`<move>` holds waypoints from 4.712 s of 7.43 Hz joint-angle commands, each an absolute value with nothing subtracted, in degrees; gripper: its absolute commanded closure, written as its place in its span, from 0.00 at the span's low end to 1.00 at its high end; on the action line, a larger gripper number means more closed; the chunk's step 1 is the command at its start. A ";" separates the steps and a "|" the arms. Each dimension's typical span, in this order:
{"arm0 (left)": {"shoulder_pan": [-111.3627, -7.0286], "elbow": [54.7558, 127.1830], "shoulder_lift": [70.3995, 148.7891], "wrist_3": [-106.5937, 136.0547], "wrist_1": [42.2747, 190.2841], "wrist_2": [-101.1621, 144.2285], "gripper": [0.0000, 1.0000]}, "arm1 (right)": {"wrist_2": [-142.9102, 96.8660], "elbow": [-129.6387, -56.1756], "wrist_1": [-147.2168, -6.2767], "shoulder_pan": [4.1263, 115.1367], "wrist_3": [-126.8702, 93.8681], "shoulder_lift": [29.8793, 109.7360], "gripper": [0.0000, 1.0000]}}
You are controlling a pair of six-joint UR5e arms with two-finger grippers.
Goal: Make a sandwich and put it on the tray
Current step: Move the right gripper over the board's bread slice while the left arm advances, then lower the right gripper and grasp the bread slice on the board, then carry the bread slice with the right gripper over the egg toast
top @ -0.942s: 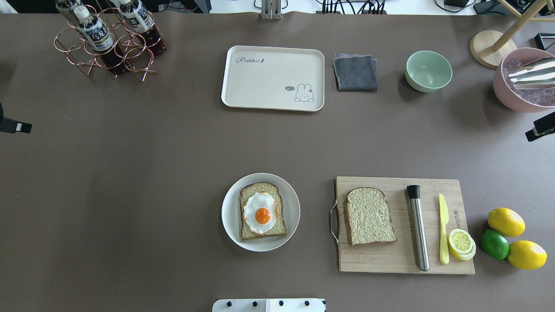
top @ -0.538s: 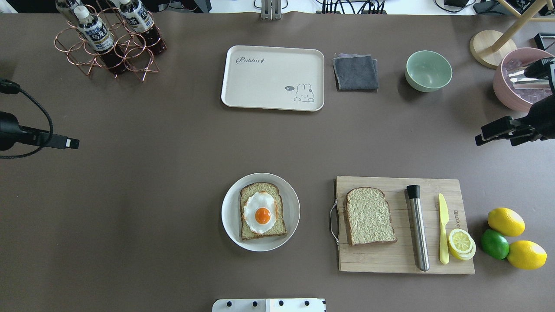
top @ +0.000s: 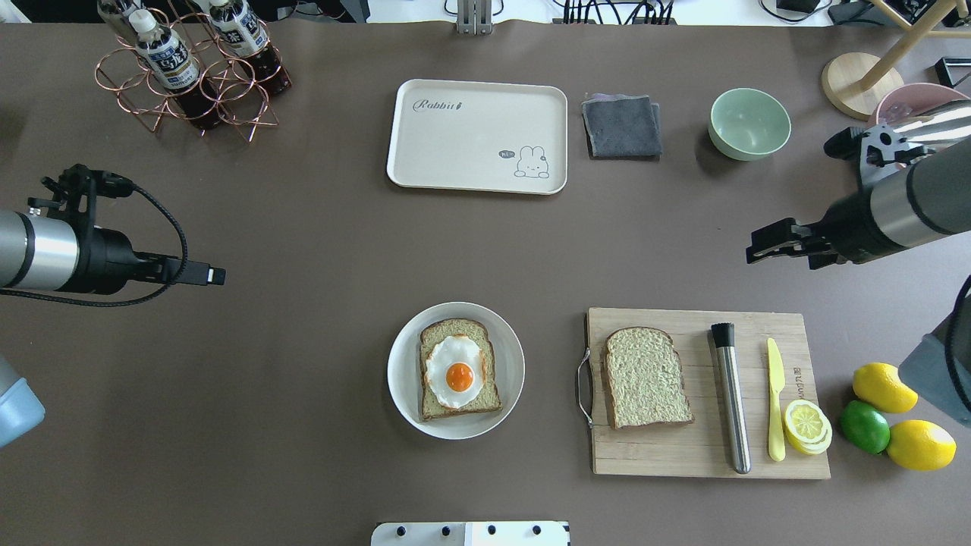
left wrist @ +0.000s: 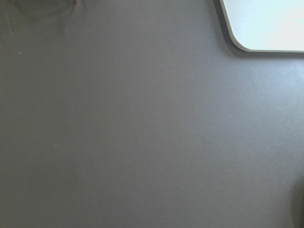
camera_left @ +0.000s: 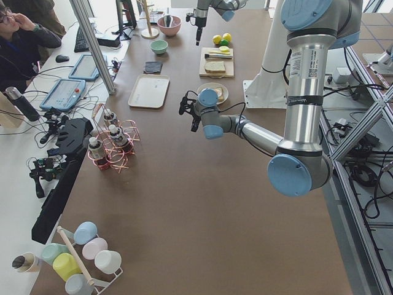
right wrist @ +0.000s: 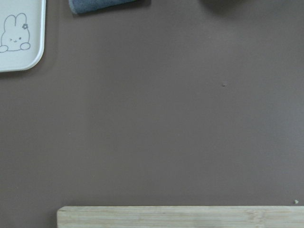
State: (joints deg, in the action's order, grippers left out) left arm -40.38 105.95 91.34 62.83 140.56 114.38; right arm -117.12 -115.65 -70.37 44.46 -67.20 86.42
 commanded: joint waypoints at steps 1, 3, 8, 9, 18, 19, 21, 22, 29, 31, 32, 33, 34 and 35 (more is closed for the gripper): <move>-36.92 106.00 93.68 64.94 139.22 111.54 0.01 | -111.10 -115.49 -68.39 36.41 -75.40 83.06 0.00; -36.39 106.00 94.39 65.04 139.22 111.45 0.01 | -110.22 -114.00 -60.58 33.68 -75.41 84.98 0.00; -35.69 105.73 95.01 65.04 139.22 111.36 0.01 | -107.23 -108.46 -47.03 30.68 -77.78 90.52 0.11; -35.68 105.73 95.01 65.04 139.22 111.36 0.01 | -107.14 -108.54 -47.11 30.59 -77.78 90.53 0.16; -35.68 105.56 95.45 64.95 139.22 110.57 0.01 | -101.78 -108.63 -47.55 24.26 -81.12 91.23 0.43; -35.60 105.47 95.54 64.95 139.22 110.57 0.01 | -101.78 -109.07 -47.55 24.17 -83.12 91.14 0.79; -35.60 105.47 95.54 64.95 139.22 110.57 0.01 | -101.78 -109.42 -47.55 24.26 -83.14 91.14 1.00; -35.60 105.47 95.45 64.95 139.22 110.57 0.01 | -101.86 -110.03 -47.55 24.26 -83.14 91.14 1.00; -35.60 105.47 95.54 64.95 139.22 110.57 0.01 | -104.41 -113.99 -47.55 26.10 -87.26 89.05 1.00; -35.60 105.47 95.62 64.95 139.22 110.65 0.01 | -104.24 -113.29 -47.72 26.02 -90.25 84.75 1.00; -35.60 105.47 95.54 64.95 139.22 110.65 0.01 | -104.24 -113.03 -47.81 25.75 -90.26 82.90 1.00; -35.60 105.38 95.54 64.95 139.31 110.65 0.01 | -104.06 -112.51 -47.81 24.88 -90.26 80.97 1.00; -35.51 105.29 95.97 65.04 139.31 110.74 0.01 | -103.80 -111.46 -50.07 24.00 -90.26 77.21 1.00; -35.51 105.21 96.32 65.04 139.31 110.74 0.01 | -102.49 -110.40 -53.66 22.17 -90.26 72.30 1.00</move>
State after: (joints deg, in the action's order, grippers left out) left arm -35.55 105.34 95.78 64.99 139.29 110.69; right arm -103.91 -112.07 -49.09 24.56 -90.21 79.48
